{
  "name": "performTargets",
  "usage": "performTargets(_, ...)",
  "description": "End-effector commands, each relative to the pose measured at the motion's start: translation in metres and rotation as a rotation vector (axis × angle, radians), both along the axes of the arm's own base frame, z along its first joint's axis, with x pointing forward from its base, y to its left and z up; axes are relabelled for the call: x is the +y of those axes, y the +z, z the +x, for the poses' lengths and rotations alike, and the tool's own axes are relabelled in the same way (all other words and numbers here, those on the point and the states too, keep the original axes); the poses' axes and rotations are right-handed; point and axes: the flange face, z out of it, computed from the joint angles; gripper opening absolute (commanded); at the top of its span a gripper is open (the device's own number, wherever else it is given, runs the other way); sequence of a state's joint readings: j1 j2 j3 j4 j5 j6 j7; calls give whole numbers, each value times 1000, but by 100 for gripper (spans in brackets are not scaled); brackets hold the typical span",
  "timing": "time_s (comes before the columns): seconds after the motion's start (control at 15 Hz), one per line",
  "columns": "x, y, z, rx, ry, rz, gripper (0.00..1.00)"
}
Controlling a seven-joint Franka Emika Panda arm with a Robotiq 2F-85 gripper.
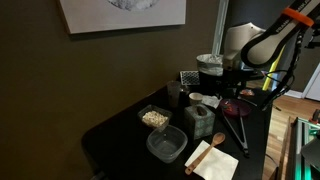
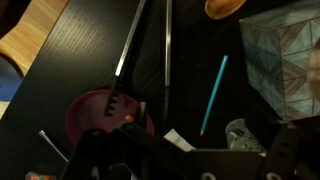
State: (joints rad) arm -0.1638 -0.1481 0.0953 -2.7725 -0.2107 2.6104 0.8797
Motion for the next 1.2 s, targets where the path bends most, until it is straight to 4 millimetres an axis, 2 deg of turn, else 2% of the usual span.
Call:
performTargets(0.0,-9,-38,4,-32,31,29,100)
performTargets(0.2,-15,-64,6,-77,160,47,100)
performTargets(0.4,-27,-95,-2,-67,112,81,100)
performTargets(0.67,-40,-128,-23,49,14,129,100)
performTargets(1.13,-62,-164,-49,126,-46,143,100)
